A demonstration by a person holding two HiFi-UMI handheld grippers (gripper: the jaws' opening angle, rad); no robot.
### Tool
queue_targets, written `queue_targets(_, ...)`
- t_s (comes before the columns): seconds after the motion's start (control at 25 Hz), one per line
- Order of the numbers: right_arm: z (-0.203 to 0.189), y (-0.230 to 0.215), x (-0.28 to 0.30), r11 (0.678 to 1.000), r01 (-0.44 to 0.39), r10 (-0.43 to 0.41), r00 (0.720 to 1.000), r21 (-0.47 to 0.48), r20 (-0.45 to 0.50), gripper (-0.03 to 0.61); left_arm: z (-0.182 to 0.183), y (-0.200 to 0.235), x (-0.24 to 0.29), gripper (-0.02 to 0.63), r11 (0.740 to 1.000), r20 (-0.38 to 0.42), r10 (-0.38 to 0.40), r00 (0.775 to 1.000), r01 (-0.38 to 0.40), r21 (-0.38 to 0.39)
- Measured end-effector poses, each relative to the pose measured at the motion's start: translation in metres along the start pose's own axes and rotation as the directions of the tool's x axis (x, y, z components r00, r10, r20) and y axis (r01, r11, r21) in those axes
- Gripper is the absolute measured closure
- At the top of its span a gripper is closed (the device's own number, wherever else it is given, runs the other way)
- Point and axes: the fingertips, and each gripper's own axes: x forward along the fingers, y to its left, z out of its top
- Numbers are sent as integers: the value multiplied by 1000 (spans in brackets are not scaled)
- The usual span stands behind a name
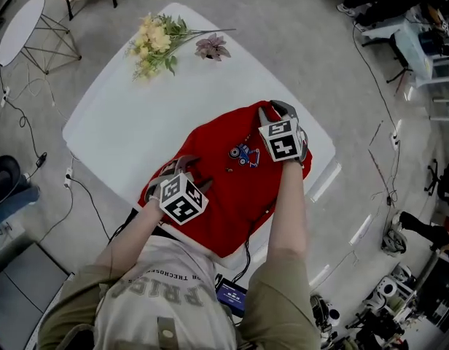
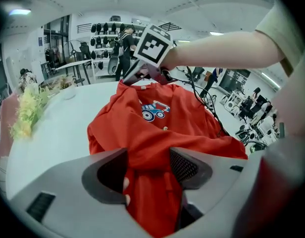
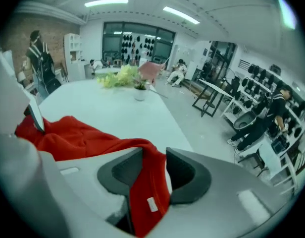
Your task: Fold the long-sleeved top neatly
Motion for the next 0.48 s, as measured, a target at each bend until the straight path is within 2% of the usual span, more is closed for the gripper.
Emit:
queue_targets(0.04, 3, -3, -15, 999, 4, -6, 999, 41, 33, 409, 1, 3, -7, 353, 1000, 15, 5, 1000, -5, -4)
queue_targets(0.08, 5, -5, -33, 996, 15, -21, 997, 83, 69, 371, 1, 8, -16, 353, 1000, 30, 12, 999, -12, -5)
queue_targets(0.24, -19, 14, -121, 971, 59, -97, 983, 230, 157, 368, -21, 27, -43, 353, 999, 22, 39, 999, -39, 11)
queue_targets(0.32, -52, 47, -160, 953, 74, -115, 985, 293, 126, 368, -40, 36, -51, 353, 999, -18, 35, 999, -35, 25)
queue_targets(0.48, -129, 140, -218, 896, 130, -130, 991, 425, -29, 368, -70, 40, -69, 353, 995, -91, -26, 995, 35, 92)
